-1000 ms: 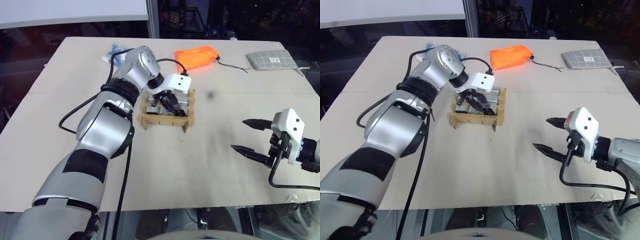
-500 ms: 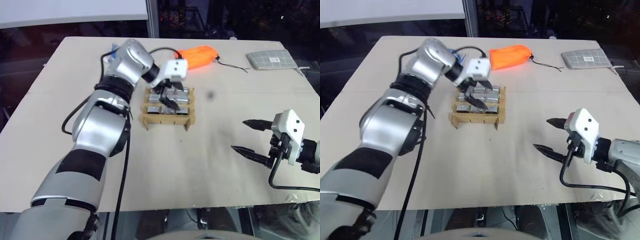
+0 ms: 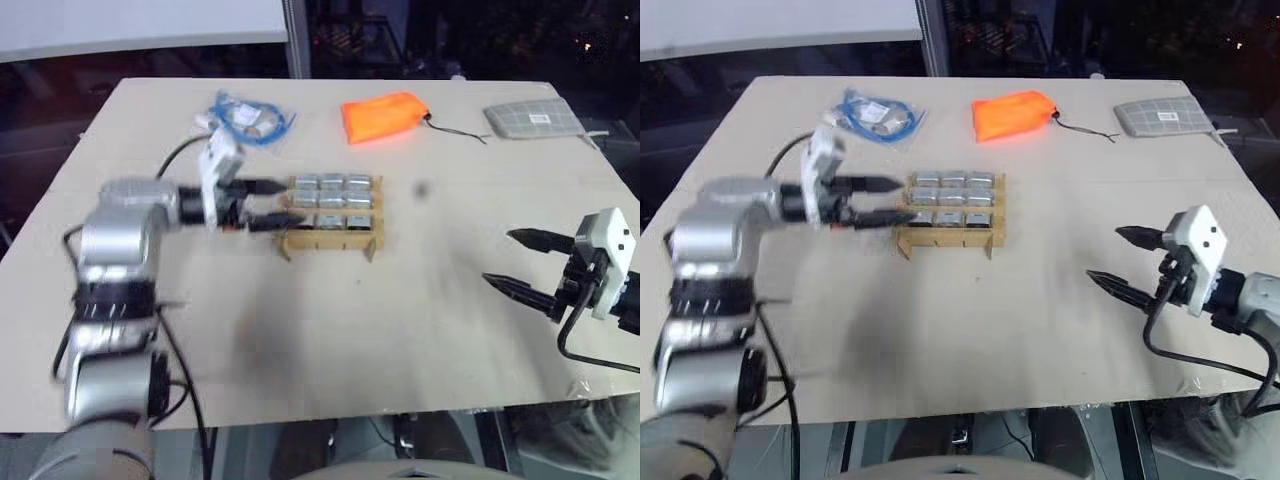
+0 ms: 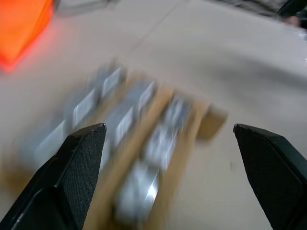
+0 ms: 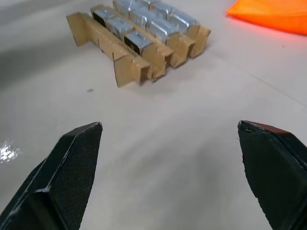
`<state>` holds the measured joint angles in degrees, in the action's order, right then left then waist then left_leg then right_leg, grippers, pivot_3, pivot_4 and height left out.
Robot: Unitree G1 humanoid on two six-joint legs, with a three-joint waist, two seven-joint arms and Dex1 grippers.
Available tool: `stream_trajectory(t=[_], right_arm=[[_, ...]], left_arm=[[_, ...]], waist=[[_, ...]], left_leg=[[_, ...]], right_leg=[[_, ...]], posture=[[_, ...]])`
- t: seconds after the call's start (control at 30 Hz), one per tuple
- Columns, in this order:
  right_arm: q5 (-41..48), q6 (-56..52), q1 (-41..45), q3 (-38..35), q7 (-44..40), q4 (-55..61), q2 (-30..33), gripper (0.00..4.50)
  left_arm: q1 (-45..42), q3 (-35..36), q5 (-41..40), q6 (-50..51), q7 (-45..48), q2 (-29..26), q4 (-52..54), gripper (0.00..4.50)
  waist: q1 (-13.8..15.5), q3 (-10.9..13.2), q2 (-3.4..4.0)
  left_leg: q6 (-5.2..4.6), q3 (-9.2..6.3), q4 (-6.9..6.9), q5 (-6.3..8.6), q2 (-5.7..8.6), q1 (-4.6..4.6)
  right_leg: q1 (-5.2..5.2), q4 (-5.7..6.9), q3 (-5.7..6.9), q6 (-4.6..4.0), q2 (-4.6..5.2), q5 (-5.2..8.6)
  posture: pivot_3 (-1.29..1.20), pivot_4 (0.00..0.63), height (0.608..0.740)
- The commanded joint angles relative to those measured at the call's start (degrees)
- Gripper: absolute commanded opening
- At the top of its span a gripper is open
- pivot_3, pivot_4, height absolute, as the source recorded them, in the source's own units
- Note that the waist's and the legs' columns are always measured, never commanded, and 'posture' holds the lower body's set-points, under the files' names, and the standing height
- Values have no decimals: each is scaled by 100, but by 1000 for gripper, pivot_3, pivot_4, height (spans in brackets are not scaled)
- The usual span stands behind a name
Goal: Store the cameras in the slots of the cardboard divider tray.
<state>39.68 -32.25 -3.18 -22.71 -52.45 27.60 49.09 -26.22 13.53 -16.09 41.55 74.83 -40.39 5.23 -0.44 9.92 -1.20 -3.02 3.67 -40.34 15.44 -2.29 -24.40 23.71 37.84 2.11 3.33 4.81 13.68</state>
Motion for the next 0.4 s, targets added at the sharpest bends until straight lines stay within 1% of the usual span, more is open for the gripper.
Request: stream_trajectory(t=[0.03, 0.1, 0.2, 0.23, 0.3, 0.4], right_arm=[[-74, 446, -205, -268, -431, -493, -56, 4500], [-93, 676, -325, -323, -672, -851, -118, 4500], [-190, 964, -478, -357, -894, -1306, -212, 4500], [-237, 1060, -514, -347, -947, -1410, -227, 4500], [-305, 1255, -575, -310, -1024, -1611, -313, 4500], [-504, 1603, -622, -192, -1140, -1878, -435, 4500]], left_arm=[[1192, 817, -400, 147, -769, 250, 1236, 4413], [2018, 1091, -526, -153, -1042, 532, 1611, 4413], [2891, 1368, -762, -300, -1272, 796, 1880, 4413], [3077, 1400, -789, -413, -1355, 834, 1910, 4413], [3417, 1435, -729, -830, -1482, 898, 1873, 4413], [3710, 1411, -739, -1331, -1617, 960, 1805, 4413]], waist=[[60, -1, 0], [141, 0, -1], [133, -2, 1], [133, -2, 1], [132, -2, 2], [127, -6, 7]], left_leg=[[0, -1, 1, 0, 2, 1], [0, 0, 0, 0, 7, 15], [-25, 5, 4, 15, 7, 62], [-26, 5, 5, 16, 6, 77], [-26, 6, 5, 16, 6, 79], [-24, 9, 4, 15, 4, 89]], right_leg=[[-2, -1, 2, 0, 3, 0], [-17, 1, 3, 0, 8, 0], [-54, 0, 2, -5, 9, 4], [-70, -1, 1, -12, 10, 7], [-69, 0, 0, -21, 10, 12], [-70, 5, -5, -28, 9, 14]], posture=[[0, 150, 740], [0, 150, 740], [0, 150, 740], [0, 150, 740], [0, 150, 740], [0, 150, 740]])
